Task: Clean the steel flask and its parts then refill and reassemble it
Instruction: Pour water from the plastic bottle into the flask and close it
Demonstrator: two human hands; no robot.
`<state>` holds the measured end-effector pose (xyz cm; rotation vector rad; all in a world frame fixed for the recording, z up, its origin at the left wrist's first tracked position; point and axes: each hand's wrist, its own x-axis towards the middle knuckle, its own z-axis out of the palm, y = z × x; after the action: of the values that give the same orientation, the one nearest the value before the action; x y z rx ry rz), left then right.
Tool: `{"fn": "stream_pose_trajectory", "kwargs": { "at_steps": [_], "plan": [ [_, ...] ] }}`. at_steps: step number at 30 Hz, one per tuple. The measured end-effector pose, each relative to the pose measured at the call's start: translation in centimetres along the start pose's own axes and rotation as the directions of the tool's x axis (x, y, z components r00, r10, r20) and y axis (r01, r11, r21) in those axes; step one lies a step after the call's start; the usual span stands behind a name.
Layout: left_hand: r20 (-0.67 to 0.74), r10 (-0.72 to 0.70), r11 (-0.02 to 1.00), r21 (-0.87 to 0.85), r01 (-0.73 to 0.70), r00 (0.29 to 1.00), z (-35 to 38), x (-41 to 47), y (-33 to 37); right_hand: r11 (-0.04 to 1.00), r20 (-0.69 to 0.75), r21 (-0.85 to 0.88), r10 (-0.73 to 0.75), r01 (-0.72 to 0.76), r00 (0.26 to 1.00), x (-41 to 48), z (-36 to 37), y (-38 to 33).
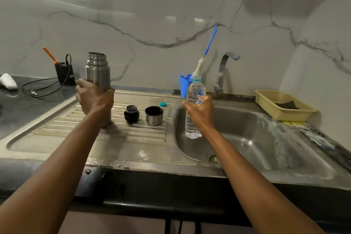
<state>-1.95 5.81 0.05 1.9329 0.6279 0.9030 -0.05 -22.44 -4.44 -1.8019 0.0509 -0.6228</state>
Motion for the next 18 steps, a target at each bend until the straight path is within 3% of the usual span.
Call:
{"fn": "stream_pose_trajectory", "kwargs": {
  "at_steps": [9, 18],
  "plan": [
    [0.031, 0.205, 0.978, -0.048, -0.203, 0.978, 0.2, -5.2, 7.0, 0.999, -0.032, -0.012, -0.031, 0.030, 0.999, 0.3, -5.6, -3.0],
    [0.013, 0.446, 0.894, -0.052, -0.445, 0.895, 0.1, -10.3, 16.1, 0.996, -0.092, -0.084, -0.036, 0.028, 0.995, 1.3, -14.3, -5.0]
  ]
}}
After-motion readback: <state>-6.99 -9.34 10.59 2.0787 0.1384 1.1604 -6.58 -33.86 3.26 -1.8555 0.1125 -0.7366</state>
